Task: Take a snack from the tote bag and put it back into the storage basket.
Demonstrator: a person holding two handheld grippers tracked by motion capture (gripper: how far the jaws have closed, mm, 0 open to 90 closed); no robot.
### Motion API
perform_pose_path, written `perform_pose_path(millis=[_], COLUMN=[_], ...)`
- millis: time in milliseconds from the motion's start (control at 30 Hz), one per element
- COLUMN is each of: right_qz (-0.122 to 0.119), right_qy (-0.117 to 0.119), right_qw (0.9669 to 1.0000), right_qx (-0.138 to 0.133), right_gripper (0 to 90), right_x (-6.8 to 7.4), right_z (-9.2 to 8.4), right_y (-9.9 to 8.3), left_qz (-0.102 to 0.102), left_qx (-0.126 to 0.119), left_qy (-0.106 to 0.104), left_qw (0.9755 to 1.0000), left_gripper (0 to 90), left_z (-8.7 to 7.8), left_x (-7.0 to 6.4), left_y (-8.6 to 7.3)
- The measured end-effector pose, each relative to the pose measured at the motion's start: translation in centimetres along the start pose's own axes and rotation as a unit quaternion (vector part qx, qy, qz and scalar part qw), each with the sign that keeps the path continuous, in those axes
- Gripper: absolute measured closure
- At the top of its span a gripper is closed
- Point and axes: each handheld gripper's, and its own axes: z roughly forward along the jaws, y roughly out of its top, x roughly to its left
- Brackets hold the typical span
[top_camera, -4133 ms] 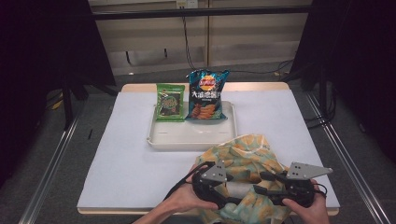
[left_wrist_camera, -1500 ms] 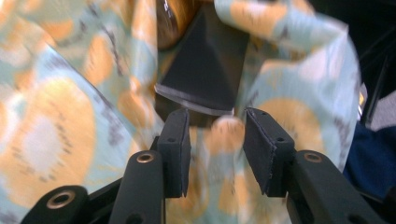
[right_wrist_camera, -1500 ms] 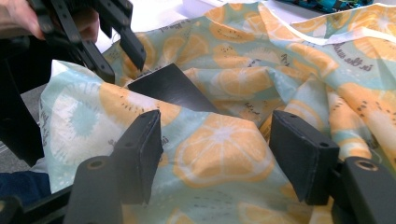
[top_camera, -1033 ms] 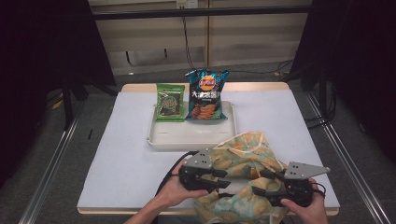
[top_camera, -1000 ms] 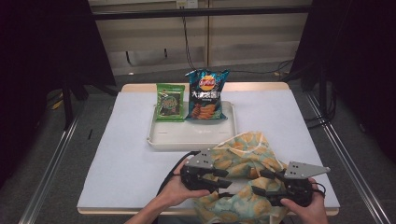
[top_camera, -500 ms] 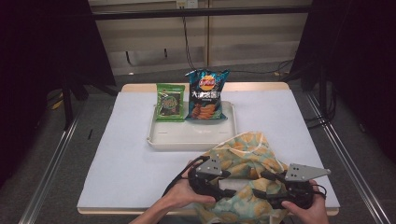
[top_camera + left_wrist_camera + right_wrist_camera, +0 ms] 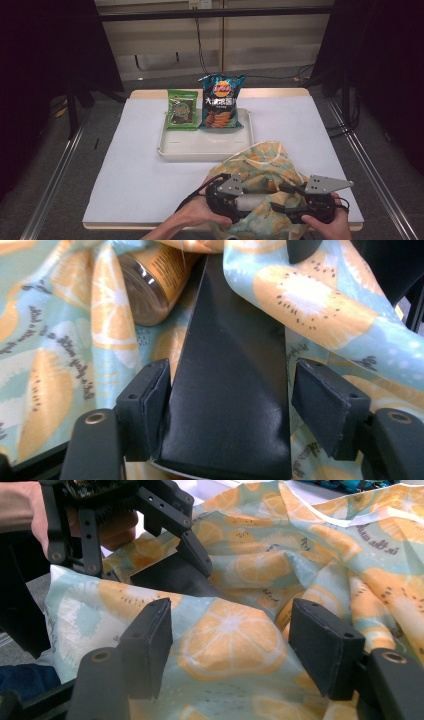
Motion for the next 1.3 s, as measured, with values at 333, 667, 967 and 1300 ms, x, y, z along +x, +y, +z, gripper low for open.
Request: perform_pose_path(millis=[333, 667, 967, 1300], right_qz=[-0.002, -0.001, -0.021, -0.032], right_qy=[0.002, 0.004, 0.028, 0.032], right_qw=[1.0, 1.0, 0.9993, 0.999], right_qx=[0.001, -0.005, 0.009, -0.001], right_gripper=[33.2, 31.5, 27.2, 76.4], right_x=[0.1, 0.1, 0.7, 0.6], right_z=[0.2, -0.2, 0.7, -0.4], right_y=[0.1, 0.0, 0.4, 0.5], left_qz=[0.021, -0.007, -0.031, -0.043], left_qx=[0.001, -0.017, -0.02, -0.026], left_qy=[0.001, -0.01, -0.029, -0.032], left_qw=[0.9998, 0.9998, 0.9989, 0.9982], left_gripper=[40.7, 42.7, 43.1, 43.3], left_z=[0.2, -1.6, -2.7, -3.7], left_x=[-0.2, 0.0, 1.1, 1.4], left_y=[0.2, 0.8, 1.2, 1.2])
